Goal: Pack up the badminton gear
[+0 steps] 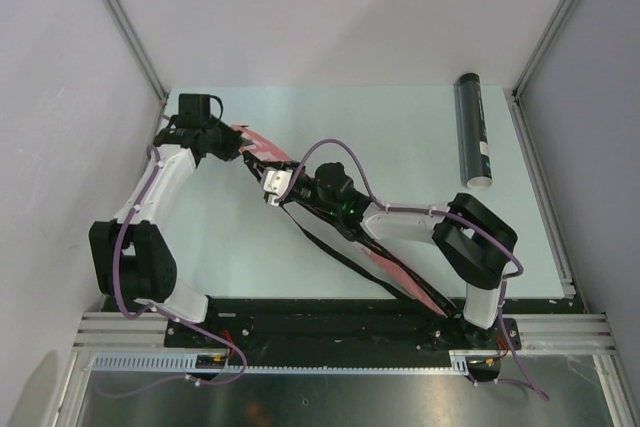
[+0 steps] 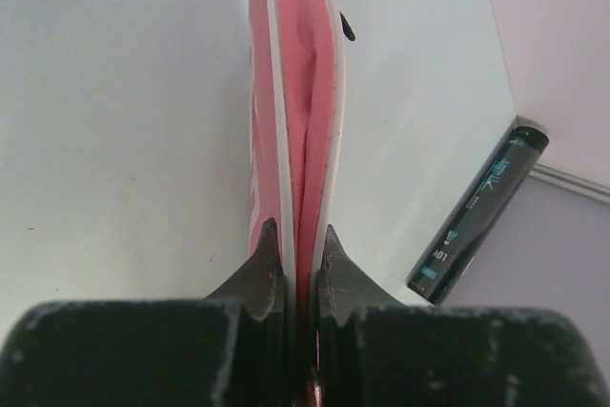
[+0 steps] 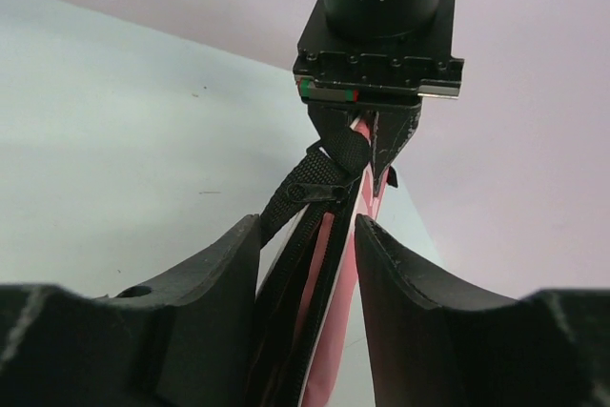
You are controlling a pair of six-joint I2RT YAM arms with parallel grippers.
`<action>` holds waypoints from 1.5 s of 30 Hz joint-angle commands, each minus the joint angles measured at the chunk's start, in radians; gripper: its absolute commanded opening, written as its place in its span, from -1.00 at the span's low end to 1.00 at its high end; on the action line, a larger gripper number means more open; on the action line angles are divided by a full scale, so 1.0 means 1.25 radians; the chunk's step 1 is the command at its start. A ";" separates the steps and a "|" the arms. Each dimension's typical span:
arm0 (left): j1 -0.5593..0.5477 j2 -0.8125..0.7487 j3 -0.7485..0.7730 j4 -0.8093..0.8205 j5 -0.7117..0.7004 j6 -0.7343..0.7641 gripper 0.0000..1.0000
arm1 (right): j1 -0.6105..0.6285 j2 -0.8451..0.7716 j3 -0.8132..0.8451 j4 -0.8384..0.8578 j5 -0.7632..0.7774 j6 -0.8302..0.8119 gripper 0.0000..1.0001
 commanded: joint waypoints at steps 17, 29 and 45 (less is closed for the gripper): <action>-0.004 -0.049 -0.008 -0.009 0.098 -0.037 -0.99 | 0.016 0.080 0.076 0.072 0.038 -0.119 -0.17; -0.002 -0.060 -0.011 -0.008 0.092 -0.035 -0.99 | 0.016 0.092 0.087 0.068 0.075 -0.120 -0.74; 0.016 -0.058 -0.011 -0.009 0.040 -0.056 -0.99 | 0.009 -0.017 0.037 0.014 0.169 0.037 -1.00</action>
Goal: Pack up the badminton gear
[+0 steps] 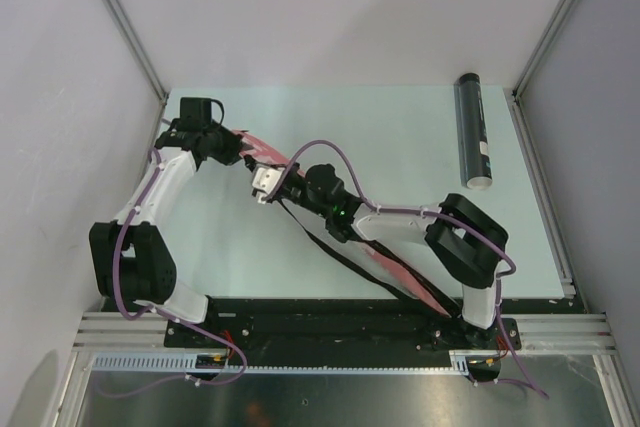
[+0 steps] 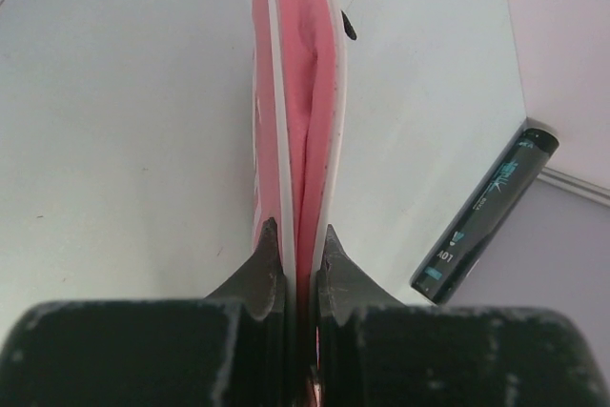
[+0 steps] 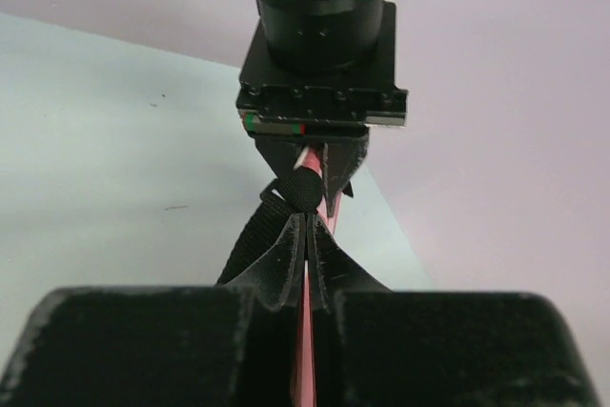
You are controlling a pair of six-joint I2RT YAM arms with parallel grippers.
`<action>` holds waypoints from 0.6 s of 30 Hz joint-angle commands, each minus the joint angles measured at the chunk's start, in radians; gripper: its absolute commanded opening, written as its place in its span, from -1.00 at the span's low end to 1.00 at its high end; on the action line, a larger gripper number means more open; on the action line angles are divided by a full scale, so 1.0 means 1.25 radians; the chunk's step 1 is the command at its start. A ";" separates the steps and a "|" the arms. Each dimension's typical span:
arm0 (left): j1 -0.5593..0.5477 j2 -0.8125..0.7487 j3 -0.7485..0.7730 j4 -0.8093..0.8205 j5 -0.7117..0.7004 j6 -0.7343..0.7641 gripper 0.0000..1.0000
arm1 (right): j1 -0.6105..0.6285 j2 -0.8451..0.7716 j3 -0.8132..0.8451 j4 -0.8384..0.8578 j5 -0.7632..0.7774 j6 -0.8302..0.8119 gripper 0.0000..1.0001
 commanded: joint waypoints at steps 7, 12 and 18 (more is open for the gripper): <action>0.101 -0.044 0.018 -0.004 0.012 -0.068 -0.99 | -0.030 -0.141 -0.105 -0.019 0.069 0.182 -1.00; 0.166 -0.025 0.018 -0.007 0.013 -0.079 -0.99 | -0.040 -0.211 -0.187 -0.020 0.080 0.212 -1.00; 0.251 -0.017 0.026 -0.004 -0.031 -0.077 -0.99 | -0.050 -0.306 -0.324 -0.024 0.124 0.258 -1.00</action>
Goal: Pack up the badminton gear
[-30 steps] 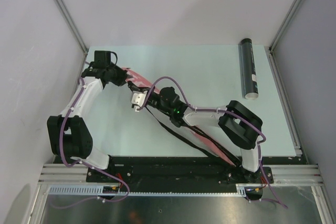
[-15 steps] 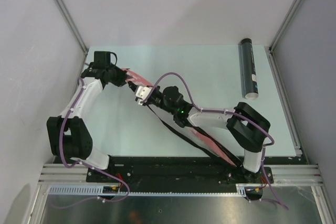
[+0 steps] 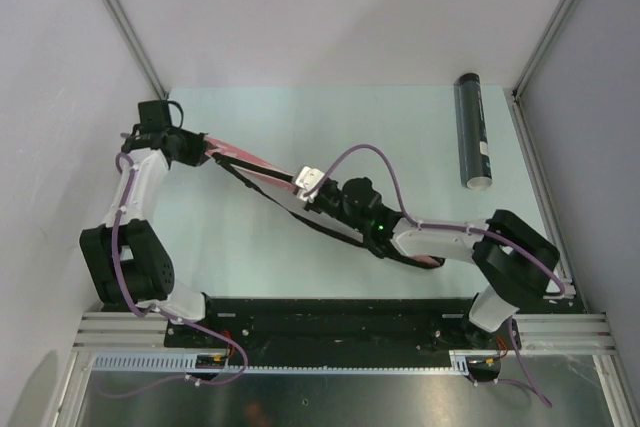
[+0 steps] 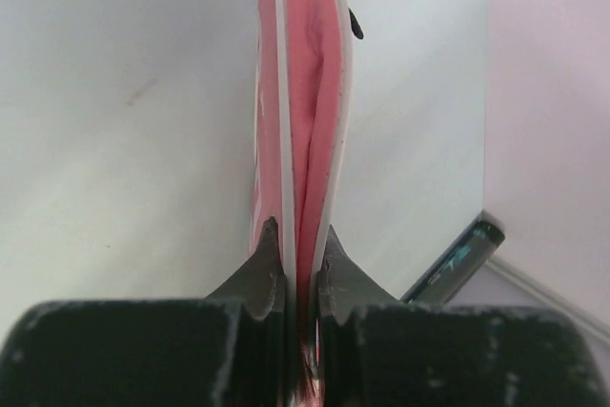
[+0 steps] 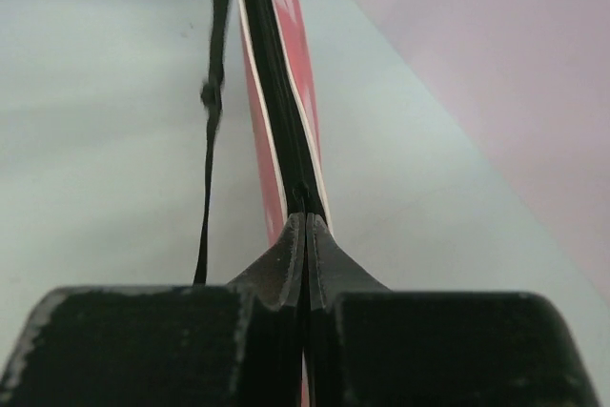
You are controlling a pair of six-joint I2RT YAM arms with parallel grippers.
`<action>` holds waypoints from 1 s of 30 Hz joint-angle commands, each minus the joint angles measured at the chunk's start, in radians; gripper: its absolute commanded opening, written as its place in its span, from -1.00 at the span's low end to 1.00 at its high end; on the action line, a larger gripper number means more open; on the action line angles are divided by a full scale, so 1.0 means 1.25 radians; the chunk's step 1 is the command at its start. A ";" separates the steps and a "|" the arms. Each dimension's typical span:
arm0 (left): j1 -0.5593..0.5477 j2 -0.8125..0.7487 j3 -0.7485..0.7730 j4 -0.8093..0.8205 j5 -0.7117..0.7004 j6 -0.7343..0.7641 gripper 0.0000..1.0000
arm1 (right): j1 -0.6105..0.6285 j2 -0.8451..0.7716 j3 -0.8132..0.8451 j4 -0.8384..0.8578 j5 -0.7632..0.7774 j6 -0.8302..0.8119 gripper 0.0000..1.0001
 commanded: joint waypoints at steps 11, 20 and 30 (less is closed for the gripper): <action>0.195 0.009 0.047 0.023 -0.123 -0.034 -0.99 | -0.087 -0.443 -0.403 -0.087 0.287 0.122 -1.00; 0.241 0.047 0.098 0.022 -0.142 -0.010 -0.99 | -0.248 -0.651 -0.532 -0.175 0.360 0.287 -1.00; 0.266 0.093 0.113 0.023 -0.126 -0.003 -0.99 | -0.495 -0.725 -0.529 -0.299 0.276 0.517 -1.00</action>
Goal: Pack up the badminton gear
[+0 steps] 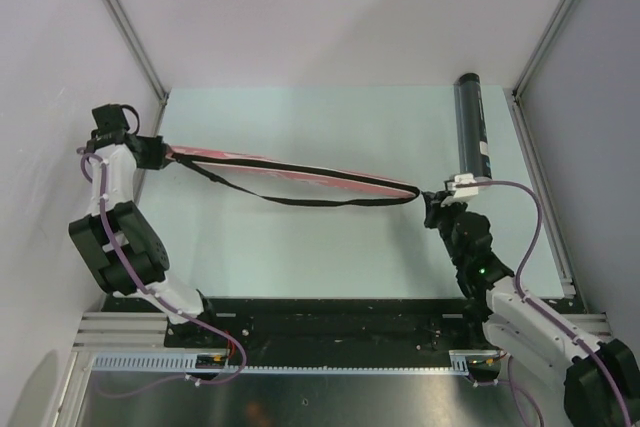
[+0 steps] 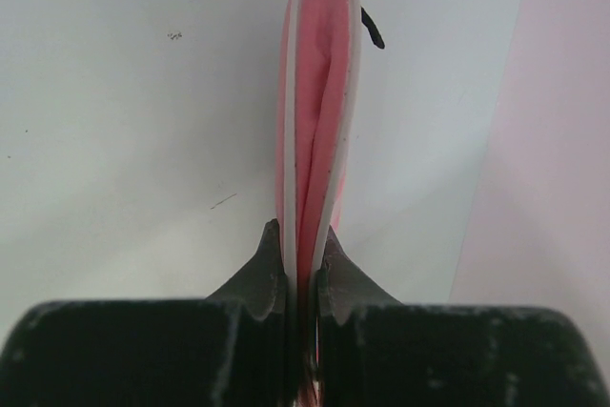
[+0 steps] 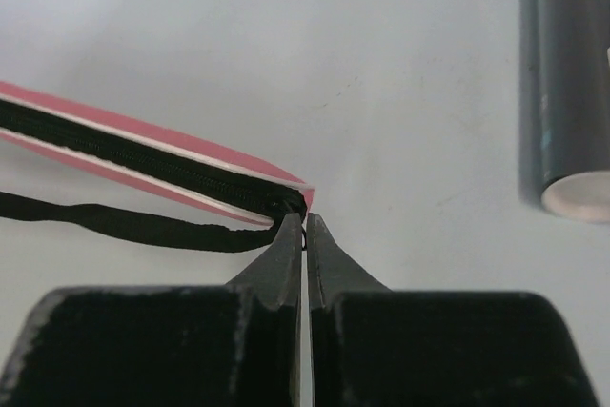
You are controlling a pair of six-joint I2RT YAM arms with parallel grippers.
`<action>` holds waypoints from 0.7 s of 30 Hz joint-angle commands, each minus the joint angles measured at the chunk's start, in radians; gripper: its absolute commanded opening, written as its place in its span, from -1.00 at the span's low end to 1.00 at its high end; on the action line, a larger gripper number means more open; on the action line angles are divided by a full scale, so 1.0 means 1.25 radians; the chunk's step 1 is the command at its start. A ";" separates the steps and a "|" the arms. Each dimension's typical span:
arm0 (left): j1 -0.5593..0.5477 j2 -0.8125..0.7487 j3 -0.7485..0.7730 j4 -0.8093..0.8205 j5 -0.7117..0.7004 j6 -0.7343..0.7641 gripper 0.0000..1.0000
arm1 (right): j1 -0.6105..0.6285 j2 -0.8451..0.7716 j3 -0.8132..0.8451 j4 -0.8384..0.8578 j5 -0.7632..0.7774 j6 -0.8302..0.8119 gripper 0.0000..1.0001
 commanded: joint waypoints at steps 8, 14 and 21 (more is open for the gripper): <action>0.031 0.031 0.027 0.070 0.001 -0.009 -0.99 | -0.140 0.097 0.028 -0.045 -0.113 0.407 -1.00; -0.030 0.059 0.036 0.071 0.039 0.058 -0.99 | -0.129 0.137 0.026 0.030 -0.123 0.365 -1.00; -0.049 0.101 -0.034 0.270 0.215 0.126 -0.91 | -0.197 0.320 0.150 0.078 -0.218 0.336 -1.00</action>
